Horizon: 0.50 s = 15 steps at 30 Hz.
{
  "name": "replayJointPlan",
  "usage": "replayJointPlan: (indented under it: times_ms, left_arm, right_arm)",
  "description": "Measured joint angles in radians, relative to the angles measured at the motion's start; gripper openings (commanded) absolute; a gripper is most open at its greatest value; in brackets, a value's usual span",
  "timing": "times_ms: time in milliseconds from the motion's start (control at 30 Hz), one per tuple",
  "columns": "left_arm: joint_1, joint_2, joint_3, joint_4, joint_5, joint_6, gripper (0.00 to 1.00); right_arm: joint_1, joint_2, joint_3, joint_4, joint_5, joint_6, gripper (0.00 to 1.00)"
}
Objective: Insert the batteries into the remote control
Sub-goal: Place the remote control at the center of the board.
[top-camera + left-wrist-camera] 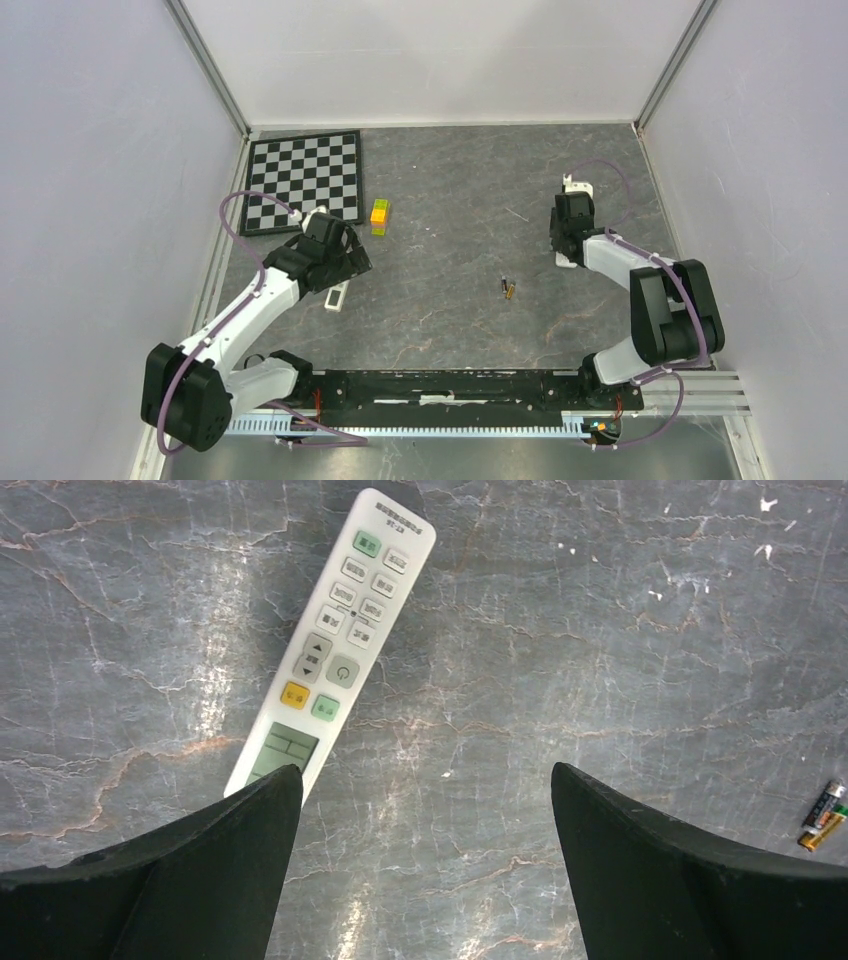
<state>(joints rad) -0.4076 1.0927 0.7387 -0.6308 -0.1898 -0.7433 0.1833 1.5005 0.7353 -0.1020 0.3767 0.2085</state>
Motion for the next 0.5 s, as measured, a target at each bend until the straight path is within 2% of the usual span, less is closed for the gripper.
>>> replayJointPlan:
  times_ms: [133,267,367,500]
  left_arm:
    - [0.021,0.027,0.003,-0.001,0.0,0.0,1.0]
    - [0.05,0.058,0.003,-0.004,-0.001,0.0,1.0]
    - [0.08,0.082,0.003,-0.006,-0.003,0.0,1.0]
    - [0.129,0.112,0.01,-0.005,-0.015,0.0,1.0]
  right_arm:
    - [-0.035,0.047,0.0,-0.005,-0.036,0.028,0.54]
    - [-0.048,0.057,0.004,-0.009,-0.054,0.048,0.67]
    - [-0.048,0.056,0.005,-0.012,-0.066,0.056,0.74]
    - [-0.048,0.033,0.005,-0.024,-0.097,0.06,0.79]
